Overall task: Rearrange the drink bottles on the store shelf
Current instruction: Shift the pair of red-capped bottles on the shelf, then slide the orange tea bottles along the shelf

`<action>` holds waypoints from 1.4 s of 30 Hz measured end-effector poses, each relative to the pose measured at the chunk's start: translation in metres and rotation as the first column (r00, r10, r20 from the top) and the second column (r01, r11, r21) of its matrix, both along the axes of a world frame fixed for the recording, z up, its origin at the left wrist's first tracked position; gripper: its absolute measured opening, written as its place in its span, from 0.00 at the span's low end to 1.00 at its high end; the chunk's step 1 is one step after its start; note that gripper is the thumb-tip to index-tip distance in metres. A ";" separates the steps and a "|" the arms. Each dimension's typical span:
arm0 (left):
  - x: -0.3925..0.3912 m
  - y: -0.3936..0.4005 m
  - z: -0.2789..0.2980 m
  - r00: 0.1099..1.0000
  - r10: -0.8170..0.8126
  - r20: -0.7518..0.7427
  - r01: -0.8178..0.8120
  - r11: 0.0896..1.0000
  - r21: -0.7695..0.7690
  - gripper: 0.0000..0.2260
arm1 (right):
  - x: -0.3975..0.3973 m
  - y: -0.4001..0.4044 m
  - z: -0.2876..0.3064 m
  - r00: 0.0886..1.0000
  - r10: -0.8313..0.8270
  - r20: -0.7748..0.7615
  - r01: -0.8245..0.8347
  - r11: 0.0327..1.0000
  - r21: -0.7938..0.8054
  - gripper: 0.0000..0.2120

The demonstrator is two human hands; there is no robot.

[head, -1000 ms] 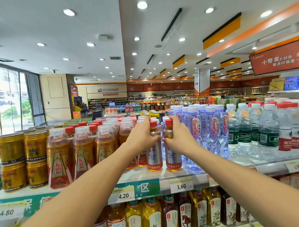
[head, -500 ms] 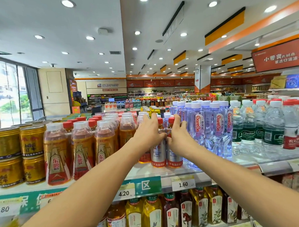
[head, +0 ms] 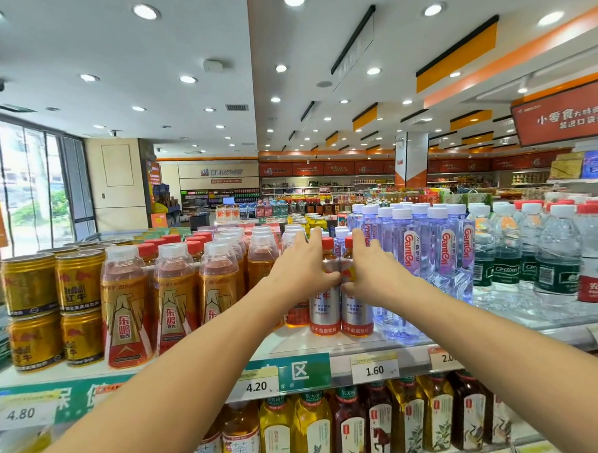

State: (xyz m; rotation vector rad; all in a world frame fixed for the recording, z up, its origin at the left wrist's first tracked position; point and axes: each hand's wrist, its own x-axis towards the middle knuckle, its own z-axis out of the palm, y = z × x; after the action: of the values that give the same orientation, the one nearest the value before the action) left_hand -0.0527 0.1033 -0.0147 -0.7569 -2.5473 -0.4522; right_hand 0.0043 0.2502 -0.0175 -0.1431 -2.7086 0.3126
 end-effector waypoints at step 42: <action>0.066 -0.081 -0.104 0.999 0.028 0.039 -0.021 0.986 -0.163 0.21 | 0.027 -0.030 -0.001 0.964 -0.031 -0.264 0.063 0.992 0.113 0.37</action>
State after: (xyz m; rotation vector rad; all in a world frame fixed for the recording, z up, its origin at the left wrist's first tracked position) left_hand 0.0128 0.0225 -0.1188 -0.7799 -2.6530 -0.2570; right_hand 0.0314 0.2200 -0.0182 -0.1220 -2.4491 0.1409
